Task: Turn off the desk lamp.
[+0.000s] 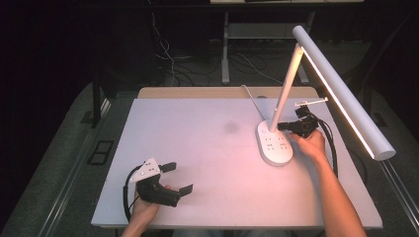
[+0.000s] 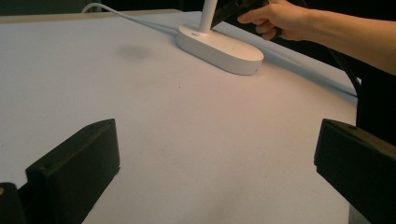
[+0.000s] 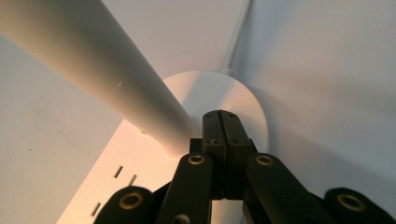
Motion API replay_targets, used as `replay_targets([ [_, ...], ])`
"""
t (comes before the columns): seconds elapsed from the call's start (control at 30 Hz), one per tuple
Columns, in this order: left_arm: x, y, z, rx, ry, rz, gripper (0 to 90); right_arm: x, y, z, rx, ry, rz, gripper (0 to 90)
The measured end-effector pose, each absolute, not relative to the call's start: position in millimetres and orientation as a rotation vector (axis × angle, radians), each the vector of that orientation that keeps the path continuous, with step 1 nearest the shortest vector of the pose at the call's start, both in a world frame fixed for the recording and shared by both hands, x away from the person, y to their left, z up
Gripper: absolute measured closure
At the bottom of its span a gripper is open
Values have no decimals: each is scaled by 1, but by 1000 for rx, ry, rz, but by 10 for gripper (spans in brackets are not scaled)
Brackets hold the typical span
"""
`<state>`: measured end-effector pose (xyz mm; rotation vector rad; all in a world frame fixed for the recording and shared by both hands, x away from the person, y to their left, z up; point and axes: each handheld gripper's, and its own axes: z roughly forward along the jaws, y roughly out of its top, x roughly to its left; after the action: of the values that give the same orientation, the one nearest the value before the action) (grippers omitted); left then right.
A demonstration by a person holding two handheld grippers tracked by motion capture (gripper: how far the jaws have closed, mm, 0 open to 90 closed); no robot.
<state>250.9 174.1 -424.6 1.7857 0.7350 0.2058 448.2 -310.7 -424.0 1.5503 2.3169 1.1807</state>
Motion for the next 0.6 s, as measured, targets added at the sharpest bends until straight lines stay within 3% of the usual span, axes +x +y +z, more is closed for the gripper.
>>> replay_targets([
  [0.6,251,173,-425,1786,736,204,0,442,-306,-425,1545,2266,1153,900],
])
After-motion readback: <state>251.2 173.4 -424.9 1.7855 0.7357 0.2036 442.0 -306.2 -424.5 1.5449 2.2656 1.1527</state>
